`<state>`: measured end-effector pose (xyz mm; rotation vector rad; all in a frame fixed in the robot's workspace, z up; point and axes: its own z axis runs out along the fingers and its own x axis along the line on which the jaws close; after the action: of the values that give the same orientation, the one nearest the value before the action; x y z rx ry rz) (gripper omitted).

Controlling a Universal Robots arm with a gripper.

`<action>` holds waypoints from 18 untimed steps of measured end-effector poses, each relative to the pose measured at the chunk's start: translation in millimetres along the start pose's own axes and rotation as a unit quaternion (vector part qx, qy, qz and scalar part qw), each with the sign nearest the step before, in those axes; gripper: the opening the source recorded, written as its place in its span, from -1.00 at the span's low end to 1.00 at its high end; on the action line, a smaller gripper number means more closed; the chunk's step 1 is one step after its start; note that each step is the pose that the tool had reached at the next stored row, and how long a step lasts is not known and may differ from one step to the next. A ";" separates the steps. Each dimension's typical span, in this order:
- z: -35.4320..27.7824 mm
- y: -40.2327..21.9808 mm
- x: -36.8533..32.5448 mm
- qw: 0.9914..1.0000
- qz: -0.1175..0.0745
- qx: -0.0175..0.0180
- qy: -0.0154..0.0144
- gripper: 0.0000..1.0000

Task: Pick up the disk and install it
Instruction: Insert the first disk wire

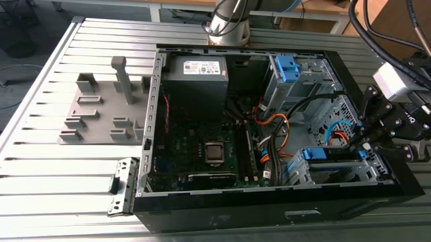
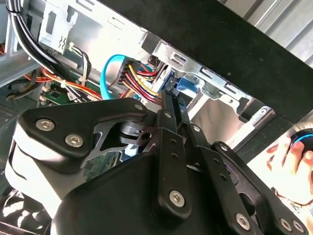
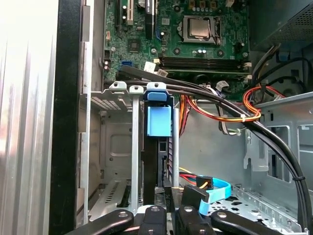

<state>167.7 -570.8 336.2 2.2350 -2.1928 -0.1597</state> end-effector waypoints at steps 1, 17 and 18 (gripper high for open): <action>0.5 0.0 0.0 1.000 0.000 0.000 0.000 -0.67; 8.6 5.1 0.5 1.000 0.000 0.000 0.000 -0.67; 9.2 5.1 0.6 1.000 0.000 0.000 0.000 -0.67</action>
<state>161.9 -570.8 327.4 2.2350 -2.1925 -0.1592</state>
